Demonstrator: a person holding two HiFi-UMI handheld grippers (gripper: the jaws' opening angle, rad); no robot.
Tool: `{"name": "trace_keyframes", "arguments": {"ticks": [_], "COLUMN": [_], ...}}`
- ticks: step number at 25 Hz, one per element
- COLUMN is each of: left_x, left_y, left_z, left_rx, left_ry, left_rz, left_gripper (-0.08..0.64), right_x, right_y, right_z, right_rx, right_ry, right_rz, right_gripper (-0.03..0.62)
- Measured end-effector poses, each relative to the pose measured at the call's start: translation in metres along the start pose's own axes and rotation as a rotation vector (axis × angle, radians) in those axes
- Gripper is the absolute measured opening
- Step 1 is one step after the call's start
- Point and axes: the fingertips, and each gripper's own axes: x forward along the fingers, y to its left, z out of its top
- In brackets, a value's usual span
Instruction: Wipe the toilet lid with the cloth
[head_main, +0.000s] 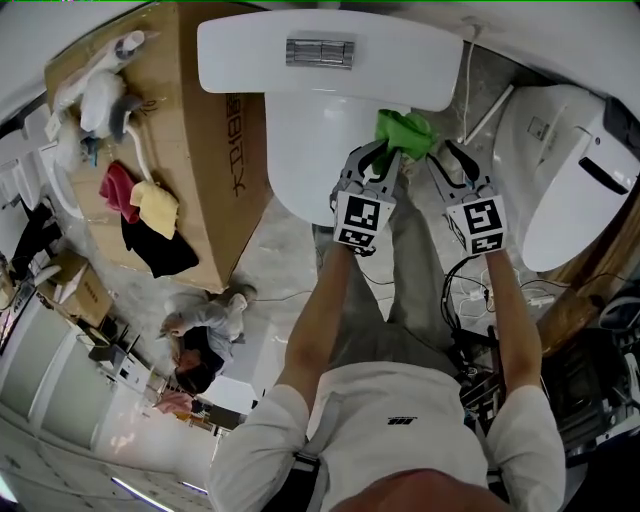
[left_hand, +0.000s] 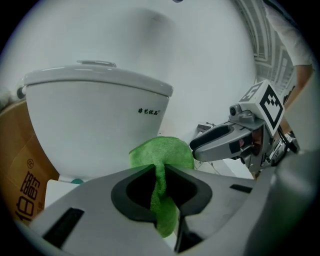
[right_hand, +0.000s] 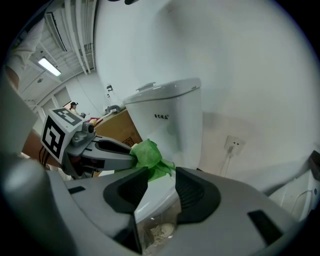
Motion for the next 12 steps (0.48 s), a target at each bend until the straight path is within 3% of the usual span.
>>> {"name": "trace_keyframes", "arguments": {"ticks": [12], "left_x": [0.047], "left_y": [0.004], "left_z": [-0.043], "left_rx": [-0.003], "left_ry": [0.020], "left_rz": [-0.026], "left_gripper": [0.074], "right_x": [0.036], "right_y": [-0.021], "right_z": [-0.043], "right_rx": [0.014], "right_ry": [0.018], "right_rz": [-0.039], "right_gripper": [0.182]}}
